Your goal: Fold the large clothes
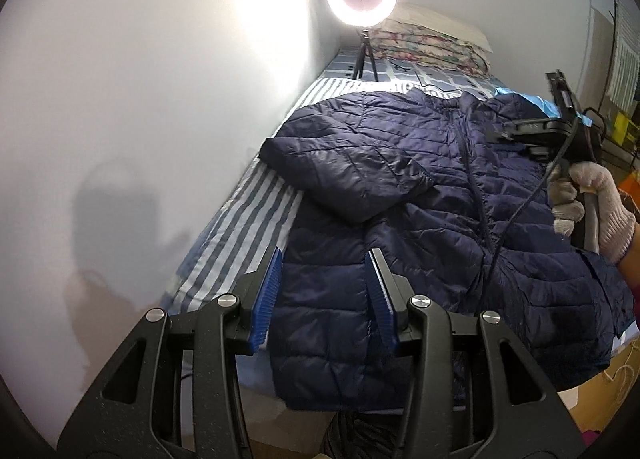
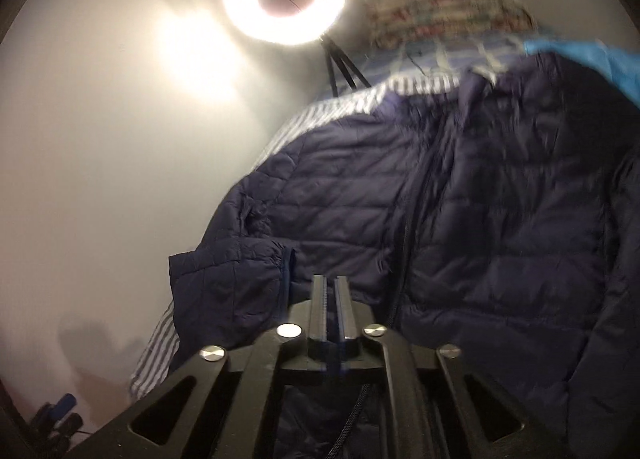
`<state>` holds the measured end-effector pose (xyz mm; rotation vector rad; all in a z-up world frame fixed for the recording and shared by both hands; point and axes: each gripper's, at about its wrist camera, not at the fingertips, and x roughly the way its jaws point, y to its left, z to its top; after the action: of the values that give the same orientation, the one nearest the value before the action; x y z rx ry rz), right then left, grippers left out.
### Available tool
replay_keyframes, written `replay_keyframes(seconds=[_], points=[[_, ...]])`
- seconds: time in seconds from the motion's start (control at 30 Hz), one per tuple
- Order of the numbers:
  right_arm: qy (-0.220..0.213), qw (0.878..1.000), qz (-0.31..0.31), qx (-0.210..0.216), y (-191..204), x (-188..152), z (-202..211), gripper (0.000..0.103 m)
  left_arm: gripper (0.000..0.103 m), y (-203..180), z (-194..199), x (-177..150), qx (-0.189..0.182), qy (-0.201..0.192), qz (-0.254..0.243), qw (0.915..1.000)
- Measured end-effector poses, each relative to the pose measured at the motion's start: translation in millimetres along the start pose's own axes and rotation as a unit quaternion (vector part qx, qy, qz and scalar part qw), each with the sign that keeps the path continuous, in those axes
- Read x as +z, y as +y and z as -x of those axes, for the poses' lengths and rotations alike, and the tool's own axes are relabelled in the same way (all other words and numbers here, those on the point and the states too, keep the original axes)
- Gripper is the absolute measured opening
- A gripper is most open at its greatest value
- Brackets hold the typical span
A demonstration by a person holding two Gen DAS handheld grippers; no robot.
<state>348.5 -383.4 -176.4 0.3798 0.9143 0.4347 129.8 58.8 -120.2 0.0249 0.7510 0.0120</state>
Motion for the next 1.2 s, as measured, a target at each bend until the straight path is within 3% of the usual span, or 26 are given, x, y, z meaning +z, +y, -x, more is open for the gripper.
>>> replay_keyframes(seconds=[0.03,0.07,0.23,0.37,0.5,0.53,0.57,0.67,0.8,0.93,1.2], points=[[0.015,1.000,-0.003,0.015,0,2,-15,0.061,0.045,-2,-2,1,0.000,0.001,-0.002,1.0000],[0.022,0.999,-0.004,0.023,1,3,-24,0.071,0.045,-4,-4,2,0.001,0.002,-0.004,1.0000],[0.077,0.995,-0.008,0.058,12,13,-104,0.071,0.045,1,-23,3,-0.002,0.023,0.005,0.9997],[0.116,0.992,-0.008,0.043,21,14,-155,0.071,0.045,11,-36,8,0.004,0.030,0.019,0.9994],[0.127,0.991,0.002,0.043,31,10,-176,0.071,0.045,17,-49,13,0.011,0.036,0.018,0.9991],[0.130,0.990,0.007,0.060,36,9,-177,0.058,0.045,18,-53,14,0.013,0.037,0.017,0.9991],[0.139,0.987,0.010,0.074,40,8,-178,0.030,0.045,20,-55,15,0.013,0.038,0.018,0.9990],[0.137,0.987,0.043,0.078,55,10,-169,0.007,0.045,22,-65,21,0.014,0.036,0.021,0.9990],[0.092,0.990,0.077,0.075,67,25,-136,0.006,0.045,20,-72,27,0.013,0.029,0.020,0.9993],[0.041,0.995,0.087,0.039,58,45,-95,0.006,0.045,14,-74,29,0.010,0.024,0.008,0.9996],[-0.066,0.996,0.002,-0.065,-36,68,-5,0.006,0.045,9,-78,28,0.007,0.024,-0.004,0.9997]])
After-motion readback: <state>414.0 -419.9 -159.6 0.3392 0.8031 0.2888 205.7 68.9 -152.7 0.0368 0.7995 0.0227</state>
